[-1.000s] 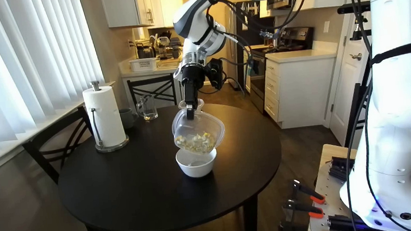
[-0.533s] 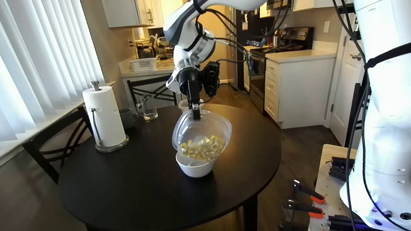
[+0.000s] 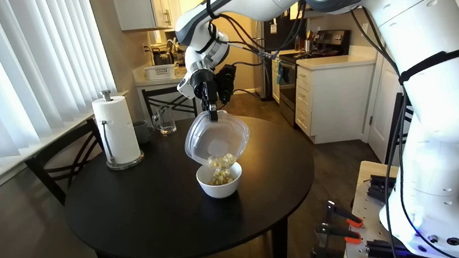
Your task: Pour the contents in the clear container into the white bowl.
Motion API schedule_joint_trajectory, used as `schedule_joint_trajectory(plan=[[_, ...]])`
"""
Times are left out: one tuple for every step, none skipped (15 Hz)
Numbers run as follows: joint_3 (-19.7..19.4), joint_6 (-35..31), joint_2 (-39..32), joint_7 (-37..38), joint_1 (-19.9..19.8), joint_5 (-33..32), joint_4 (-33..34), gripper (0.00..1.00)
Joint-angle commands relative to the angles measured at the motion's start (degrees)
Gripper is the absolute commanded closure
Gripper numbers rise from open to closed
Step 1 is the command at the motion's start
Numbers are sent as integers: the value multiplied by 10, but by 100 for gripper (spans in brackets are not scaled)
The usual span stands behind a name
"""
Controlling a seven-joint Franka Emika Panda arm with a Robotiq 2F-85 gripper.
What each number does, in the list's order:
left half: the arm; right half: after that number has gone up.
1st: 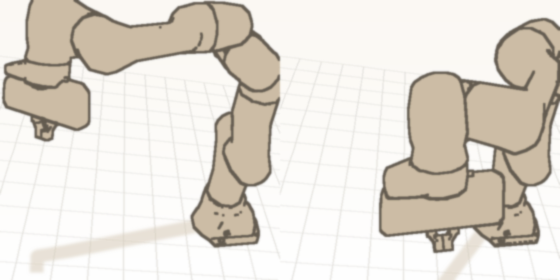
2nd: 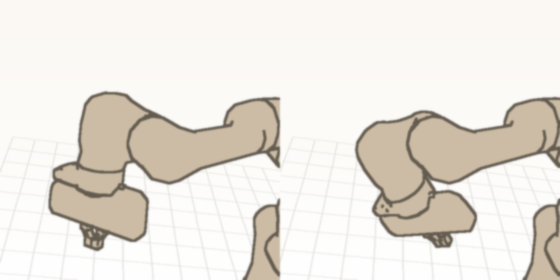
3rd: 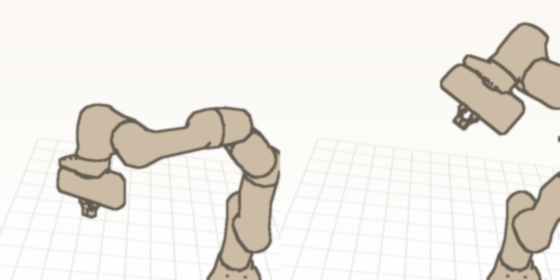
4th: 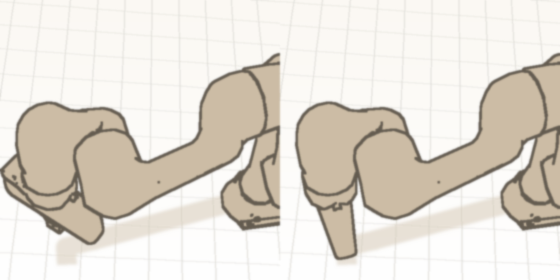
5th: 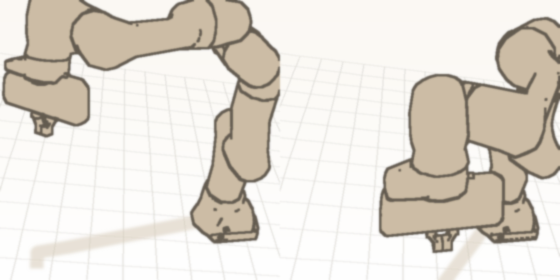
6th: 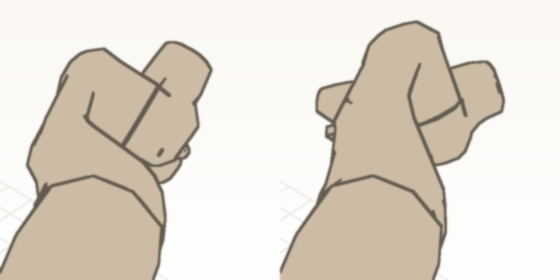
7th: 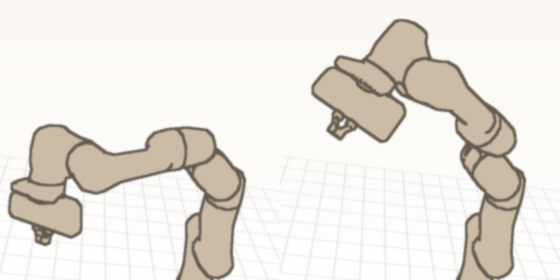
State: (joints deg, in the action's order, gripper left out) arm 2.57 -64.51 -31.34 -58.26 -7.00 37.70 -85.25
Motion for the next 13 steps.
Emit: schedule_joint_trajectory(plan=[[11, 77, -71, -8, -22, 4, 108, 95], [14, 100, -90, -4, -29, 10, 136, 95], [17, 125, -109, 0, -37, 19, 164, 95], [19, 146, -129, 4, -44, 28, 190, 95], [24, 175, -153, 9, -52, 41, 222, 95], [29, 201, -177, 17, -59, 56, 252, 95], [34, 224, -199, 26, -64, 72, 279, 95], [36, 241, -218, 39, -66, 86, 301, 96], [39, 255, -236, 52, -69, 101, 321, 95], [41, 267, -251, 66, -73, 116, 338, 95], [43, 274, -266, 80, -76, 129, 354, 95], [44, 281, -276, 88, -80, 141, 365, 95], [45, 283, -285, 96, -84, 151, 374, 95]])
